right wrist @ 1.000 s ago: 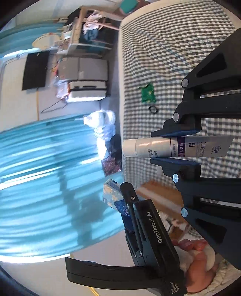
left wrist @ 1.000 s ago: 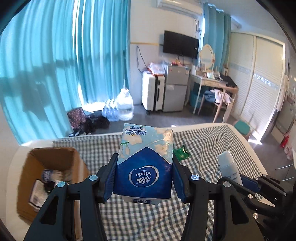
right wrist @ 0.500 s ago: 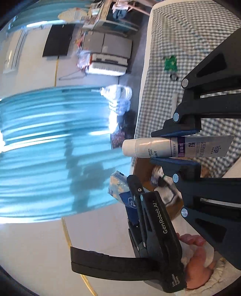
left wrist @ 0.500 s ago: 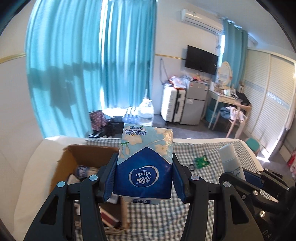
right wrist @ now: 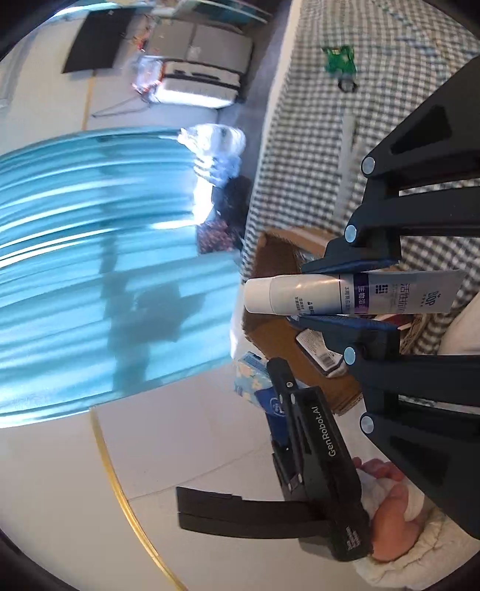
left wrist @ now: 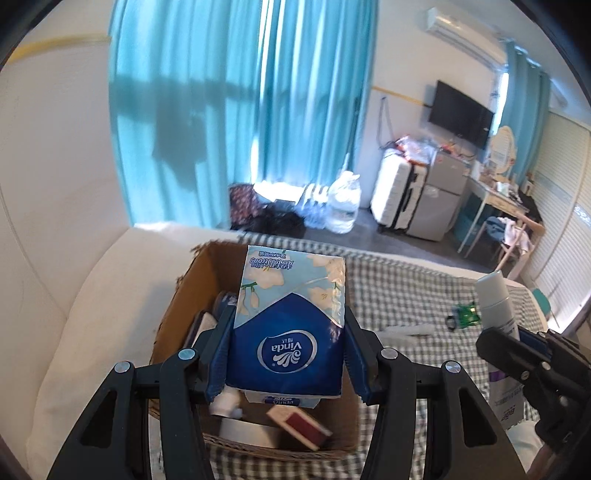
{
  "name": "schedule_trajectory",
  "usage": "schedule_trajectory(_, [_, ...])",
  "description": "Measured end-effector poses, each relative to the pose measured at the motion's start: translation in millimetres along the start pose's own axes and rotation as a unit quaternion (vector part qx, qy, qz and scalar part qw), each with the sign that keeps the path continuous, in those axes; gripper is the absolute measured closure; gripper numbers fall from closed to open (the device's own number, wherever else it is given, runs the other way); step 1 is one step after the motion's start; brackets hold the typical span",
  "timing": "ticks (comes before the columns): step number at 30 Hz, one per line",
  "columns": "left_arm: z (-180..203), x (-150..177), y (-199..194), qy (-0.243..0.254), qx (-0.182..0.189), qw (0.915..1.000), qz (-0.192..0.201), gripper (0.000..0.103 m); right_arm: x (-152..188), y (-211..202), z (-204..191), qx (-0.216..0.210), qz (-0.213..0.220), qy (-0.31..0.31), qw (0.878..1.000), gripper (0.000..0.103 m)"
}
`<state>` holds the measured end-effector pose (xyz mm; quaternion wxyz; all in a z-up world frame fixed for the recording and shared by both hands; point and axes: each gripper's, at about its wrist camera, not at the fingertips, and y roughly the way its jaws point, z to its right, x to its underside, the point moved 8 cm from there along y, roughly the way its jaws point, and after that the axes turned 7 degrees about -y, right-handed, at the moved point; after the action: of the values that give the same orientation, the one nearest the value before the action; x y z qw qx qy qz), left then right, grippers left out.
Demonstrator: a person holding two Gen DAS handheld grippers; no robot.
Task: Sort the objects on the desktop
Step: 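Carry the tissue box and toothpaste tube into the cardboard box and open both tools, then move both tools back over the white tube and green packet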
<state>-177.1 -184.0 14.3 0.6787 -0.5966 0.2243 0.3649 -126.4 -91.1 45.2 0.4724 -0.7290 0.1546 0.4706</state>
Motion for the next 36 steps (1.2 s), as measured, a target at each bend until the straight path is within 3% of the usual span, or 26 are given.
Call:
schedule_trajectory(16, [-66.0, 48.0, 104.8, -0.031, -0.039, 0.9925, -0.111, 0.049, 7.5, 165.2, 12.0, -0.039, -0.098, 0.038, 0.994, 0.083])
schedule_trajectory(19, [-74.0, 55.4, 111.7, -0.034, -0.045, 0.9912, -0.120, 0.048, 0.7, 178.8, 14.1, -0.041, -0.095, 0.043, 0.994, 0.082])
schedule_trajectory(21, [-74.3, 56.8, 112.9, -0.031, -0.045, 0.9915, -0.118, 0.045, -7.4, 180.4, 16.1, -0.037, -0.085, 0.050, 0.994, 0.079])
schedule_trajectory(23, [-76.1, 54.9, 112.6, -0.030, -0.050, 0.9915, -0.116, 0.031, -15.4, 175.0, 18.3, -0.042, -0.066, 0.062, 0.995, 0.044])
schedule_trajectory(24, [-77.1, 53.8, 110.3, -0.030, -0.059, 0.9915, -0.112, 0.019, -19.1, 171.8, 18.7, -0.041, -0.056, 0.066, 0.995, 0.038])
schedule_trajectory(26, [-75.8, 51.6, 102.8, -0.031, -0.066, 0.9920, -0.103, 0.013, -24.8, 160.0, 21.2, -0.031, -0.039, 0.066, 0.997, 0.037])
schedule_trajectory(36, [-42.0, 31.4, 49.7, -0.015, -0.074, 0.9946, -0.070, 0.008, -41.5, 81.7, 32.7, 0.003, 0.002, 0.067, 0.998, 0.037])
